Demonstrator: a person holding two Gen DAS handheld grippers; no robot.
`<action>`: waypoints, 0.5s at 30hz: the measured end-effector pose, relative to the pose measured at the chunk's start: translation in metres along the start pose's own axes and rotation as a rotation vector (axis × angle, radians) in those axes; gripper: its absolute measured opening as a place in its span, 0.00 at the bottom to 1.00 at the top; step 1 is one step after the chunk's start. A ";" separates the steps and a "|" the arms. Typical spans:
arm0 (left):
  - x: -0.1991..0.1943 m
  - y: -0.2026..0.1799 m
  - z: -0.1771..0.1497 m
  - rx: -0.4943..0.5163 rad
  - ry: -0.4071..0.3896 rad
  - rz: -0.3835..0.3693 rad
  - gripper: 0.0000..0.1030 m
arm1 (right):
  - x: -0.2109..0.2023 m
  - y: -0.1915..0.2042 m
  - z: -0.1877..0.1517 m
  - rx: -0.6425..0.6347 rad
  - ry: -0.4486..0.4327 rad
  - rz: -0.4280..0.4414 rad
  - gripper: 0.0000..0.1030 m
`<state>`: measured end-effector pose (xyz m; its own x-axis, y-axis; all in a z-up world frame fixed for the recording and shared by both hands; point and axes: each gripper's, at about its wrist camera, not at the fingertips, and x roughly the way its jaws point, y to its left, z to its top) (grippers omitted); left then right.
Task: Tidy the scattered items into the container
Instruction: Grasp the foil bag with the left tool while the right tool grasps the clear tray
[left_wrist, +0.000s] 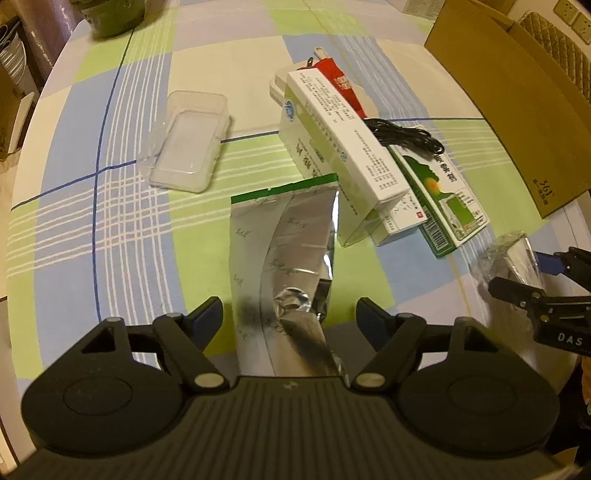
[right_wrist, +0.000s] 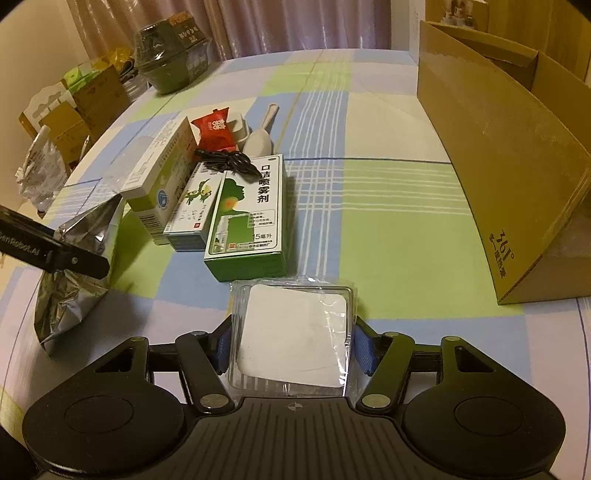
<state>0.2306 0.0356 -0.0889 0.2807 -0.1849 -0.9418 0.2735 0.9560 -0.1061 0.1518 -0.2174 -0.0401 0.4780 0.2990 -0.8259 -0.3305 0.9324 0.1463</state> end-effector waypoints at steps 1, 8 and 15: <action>0.001 0.001 0.000 -0.002 0.010 0.001 0.73 | 0.000 0.000 0.000 0.001 0.000 0.002 0.63; 0.009 0.007 -0.003 -0.024 0.081 -0.007 0.51 | -0.001 0.000 0.000 0.001 -0.003 0.007 0.63; 0.011 0.009 0.000 -0.039 0.103 -0.031 0.39 | -0.004 0.000 -0.001 -0.003 -0.012 0.007 0.63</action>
<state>0.2367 0.0424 -0.1005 0.1758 -0.1920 -0.9655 0.2443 0.9586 -0.1461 0.1490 -0.2190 -0.0371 0.4856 0.3078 -0.8182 -0.3359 0.9298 0.1504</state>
